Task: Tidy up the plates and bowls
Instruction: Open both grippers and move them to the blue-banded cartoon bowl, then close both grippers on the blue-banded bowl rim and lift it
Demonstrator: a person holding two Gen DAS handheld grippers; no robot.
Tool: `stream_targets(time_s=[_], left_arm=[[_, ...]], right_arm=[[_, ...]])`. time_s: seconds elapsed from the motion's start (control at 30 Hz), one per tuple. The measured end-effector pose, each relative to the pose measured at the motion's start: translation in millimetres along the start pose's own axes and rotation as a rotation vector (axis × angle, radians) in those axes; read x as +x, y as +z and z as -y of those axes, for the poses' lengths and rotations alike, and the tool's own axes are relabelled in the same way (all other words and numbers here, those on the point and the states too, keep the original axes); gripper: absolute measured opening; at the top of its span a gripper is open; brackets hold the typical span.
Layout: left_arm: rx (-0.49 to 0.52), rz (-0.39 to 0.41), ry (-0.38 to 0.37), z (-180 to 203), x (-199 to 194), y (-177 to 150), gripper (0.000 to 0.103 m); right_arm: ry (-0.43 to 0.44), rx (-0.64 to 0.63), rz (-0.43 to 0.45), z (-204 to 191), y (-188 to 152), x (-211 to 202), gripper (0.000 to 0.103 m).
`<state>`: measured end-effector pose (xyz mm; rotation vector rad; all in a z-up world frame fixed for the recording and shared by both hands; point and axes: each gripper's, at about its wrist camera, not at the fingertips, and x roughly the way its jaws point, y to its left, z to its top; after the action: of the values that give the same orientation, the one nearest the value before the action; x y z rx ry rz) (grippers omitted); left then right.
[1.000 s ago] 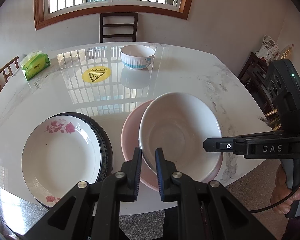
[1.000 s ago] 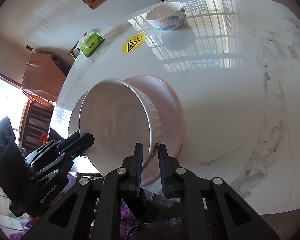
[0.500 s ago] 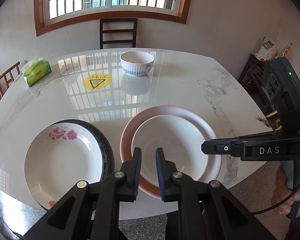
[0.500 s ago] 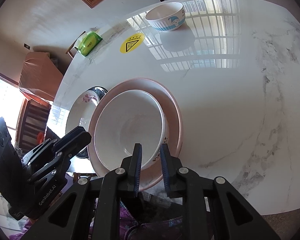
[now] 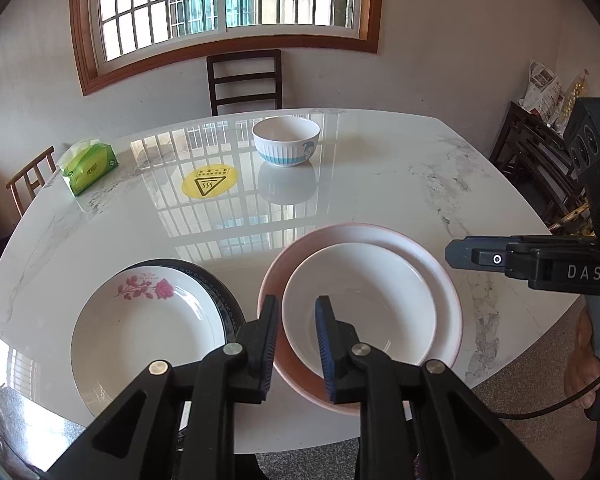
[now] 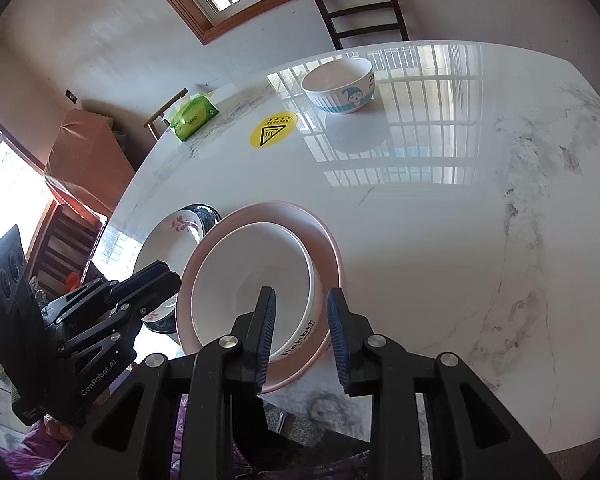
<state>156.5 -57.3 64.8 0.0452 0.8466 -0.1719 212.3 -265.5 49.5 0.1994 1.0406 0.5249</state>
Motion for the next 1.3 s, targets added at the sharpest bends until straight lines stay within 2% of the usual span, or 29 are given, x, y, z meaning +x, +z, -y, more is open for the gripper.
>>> stream_targets(time_s=[0.13, 0.2, 0.23, 0.27, 0.3, 0.47, 0.6, 0.9, 0.97, 1.1, 1.3], left_arm=[[0.025, 0.019, 0.041, 3.0, 1.0, 3.7, 0.026], [0.032, 0.02, 0.055, 4.4, 3.3, 6.3, 0.027], [0.034, 0.018, 0.063, 4.4, 5.0, 7.9, 0.027], [0.033, 0.017, 0.067, 3.9, 6.4, 9.6, 0.027], [0.035, 0.016, 0.069, 3.3, 8.4, 11.1, 0.027], [0.047, 0.004, 0.098, 1.5, 21.4, 21.4, 0.027], [0.055, -0.011, 0.125, -0.1, 34.0, 31.3, 0.027], [0.043, -0.052, 0.159, -14.8, 70.4, 67.0, 0.032], [0.022, -0.072, 0.135, -22.0, 80.2, 79.2, 0.035], [-0.02, -0.084, 0.091, -36.7, 98.3, 102.3, 0.035], [-0.065, -0.097, 0.031, -54.3, 128.8, 130.1, 0.035]], right_arm=[[-0.033, -0.042, 0.113, 8.6, 5.2, -10.5, 0.041], [-0.072, -0.087, 0.199, 13.2, 6.9, -16.2, 0.054], [-0.1, -0.111, 0.24, 16.5, 7.2, -18.0, 0.066], [-0.119, -0.131, 0.274, 20.9, 8.4, -18.8, 0.074], [-0.128, -0.139, 0.29, 25.7, 9.7, -18.5, 0.076], [-0.201, -0.1, 0.247, 53.9, 23.8, -5.1, 0.076], [-0.225, -0.088, 0.198, 72.1, 33.4, 11.4, 0.076], [-0.126, 0.006, 0.111, 103.5, 65.2, 49.6, 0.076], [-0.094, 0.017, 0.104, 107.2, 72.8, 56.5, 0.076], [-0.052, 0.059, 0.089, 116.9, 88.6, 70.7, 0.076], [-0.009, 0.091, 0.11, 122.0, 108.7, 87.6, 0.076]])
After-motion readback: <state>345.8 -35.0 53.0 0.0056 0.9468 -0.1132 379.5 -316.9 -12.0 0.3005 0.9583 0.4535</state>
